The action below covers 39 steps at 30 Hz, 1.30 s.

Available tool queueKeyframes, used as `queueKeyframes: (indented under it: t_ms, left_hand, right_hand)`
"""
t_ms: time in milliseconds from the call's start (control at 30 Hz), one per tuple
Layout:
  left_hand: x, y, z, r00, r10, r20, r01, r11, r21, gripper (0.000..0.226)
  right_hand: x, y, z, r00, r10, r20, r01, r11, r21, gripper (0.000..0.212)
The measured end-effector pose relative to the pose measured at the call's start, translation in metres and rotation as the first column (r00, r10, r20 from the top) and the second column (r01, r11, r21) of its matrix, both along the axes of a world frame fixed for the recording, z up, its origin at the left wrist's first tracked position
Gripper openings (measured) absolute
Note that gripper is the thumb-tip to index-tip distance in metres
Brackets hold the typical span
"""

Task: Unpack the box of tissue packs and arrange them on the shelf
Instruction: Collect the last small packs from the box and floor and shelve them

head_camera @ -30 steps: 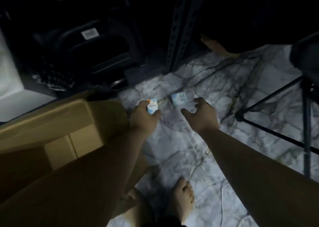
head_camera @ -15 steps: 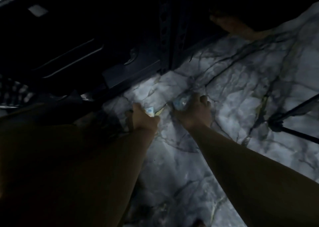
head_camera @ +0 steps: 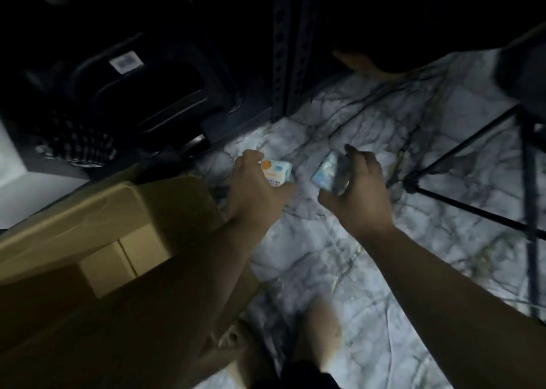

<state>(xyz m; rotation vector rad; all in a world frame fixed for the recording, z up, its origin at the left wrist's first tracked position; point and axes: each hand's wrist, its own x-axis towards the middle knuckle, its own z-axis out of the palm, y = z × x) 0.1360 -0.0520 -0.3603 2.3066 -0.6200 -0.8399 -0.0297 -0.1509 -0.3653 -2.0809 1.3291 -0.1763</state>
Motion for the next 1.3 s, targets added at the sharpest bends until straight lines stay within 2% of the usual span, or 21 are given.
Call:
queueKeyframes:
  t_ms: [100, 267, 467, 633, 733, 900, 1000, 1300]
  left_hand:
    - [-0.011, 0.036, 0.075, 0.997, -0.051, -0.057, 0.052, 0.998, 0.027, 0.060]
    - [-0.031, 0.082, 0.204, 0.997, -0.064, -0.045, 0.063, 0.998, -0.011, 0.058]
    - [-0.032, 0.123, 0.360, 0.998, 0.029, -0.049, -0.034, 0.994, -0.107, 0.060]
    - [-0.023, 0.174, 0.452, 0.993, 0.120, 0.011, -0.117, 0.979, -0.165, 0.057]
    - [-0.013, 0.205, 0.490, 0.978, 0.193, 0.079, -0.172, 0.960, -0.221, 0.055]
    - [0.007, 0.259, 0.544, 0.907, 0.408, 0.101, -0.351, 0.867, -0.353, 0.062]
    - [0.025, 0.288, 0.573, 0.860, 0.498, 0.112, -0.416, 0.812, -0.410, 0.059]
    - [0.119, 0.379, 0.662, 0.794, 0.589, 0.150, -0.417, 0.708, -0.570, 0.057]
  right_hand:
    - [-0.020, 0.028, 0.079, 0.995, 0.094, -0.024, -0.093, 0.995, 0.043, 0.100]
    - [-0.031, 0.070, 0.213, 0.985, 0.172, -0.022, -0.172, 0.985, 0.022, 0.084]
    - [-0.023, 0.103, 0.373, 0.971, 0.231, 0.064, -0.231, 0.973, -0.001, 0.084]
    - [-0.006, 0.126, 0.476, 0.935, 0.342, 0.091, -0.340, 0.940, -0.035, 0.089]
    - [0.007, 0.140, 0.517, 0.901, 0.413, 0.132, -0.410, 0.911, -0.053, 0.097]
    - [0.044, 0.166, 0.571, 0.814, 0.541, 0.210, -0.528, 0.841, -0.116, 0.084]
    - [0.075, 0.183, 0.590, 0.755, 0.600, 0.264, -0.571, 0.800, -0.186, 0.085]
    - [0.199, 0.265, 0.668, 0.578, 0.747, 0.330, -0.667, 0.665, -0.337, 0.084]
